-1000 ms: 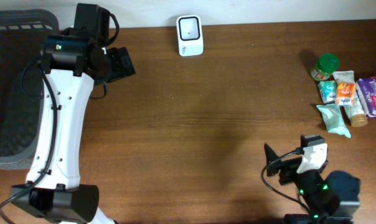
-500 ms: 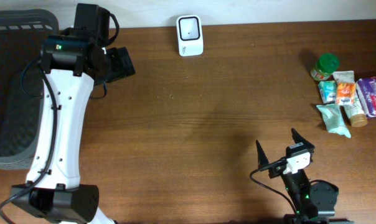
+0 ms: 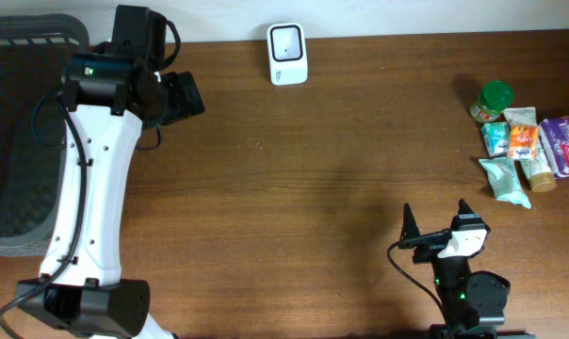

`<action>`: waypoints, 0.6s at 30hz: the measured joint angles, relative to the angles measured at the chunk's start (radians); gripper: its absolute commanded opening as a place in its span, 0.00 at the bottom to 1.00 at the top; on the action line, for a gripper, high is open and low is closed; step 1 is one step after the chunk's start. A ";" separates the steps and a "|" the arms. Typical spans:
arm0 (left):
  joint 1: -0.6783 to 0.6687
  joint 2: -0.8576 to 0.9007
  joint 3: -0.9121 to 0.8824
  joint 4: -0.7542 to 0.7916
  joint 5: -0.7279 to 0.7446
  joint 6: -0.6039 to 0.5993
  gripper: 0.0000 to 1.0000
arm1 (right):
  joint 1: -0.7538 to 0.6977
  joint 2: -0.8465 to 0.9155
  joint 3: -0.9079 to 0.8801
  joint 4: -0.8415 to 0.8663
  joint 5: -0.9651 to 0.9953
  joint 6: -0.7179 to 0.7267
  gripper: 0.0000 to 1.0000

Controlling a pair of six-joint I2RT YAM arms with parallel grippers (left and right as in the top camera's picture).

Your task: Scan the item barcode

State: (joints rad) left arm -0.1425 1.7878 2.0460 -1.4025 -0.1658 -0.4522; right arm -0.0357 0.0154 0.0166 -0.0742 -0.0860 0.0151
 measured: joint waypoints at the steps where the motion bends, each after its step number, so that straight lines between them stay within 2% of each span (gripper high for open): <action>1: 0.000 0.000 0.000 0.000 0.000 0.000 0.99 | 0.000 0.000 0.000 0.000 0.000 0.001 0.99; 18: 0.000 0.000 0.000 -0.021 0.000 0.000 0.99 | 0.000 0.000 0.000 0.000 0.000 0.004 0.99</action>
State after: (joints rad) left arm -0.1425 1.7878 2.0460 -1.4231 -0.1661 -0.4522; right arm -0.0357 0.0154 0.0162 -0.0738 -0.0864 0.0193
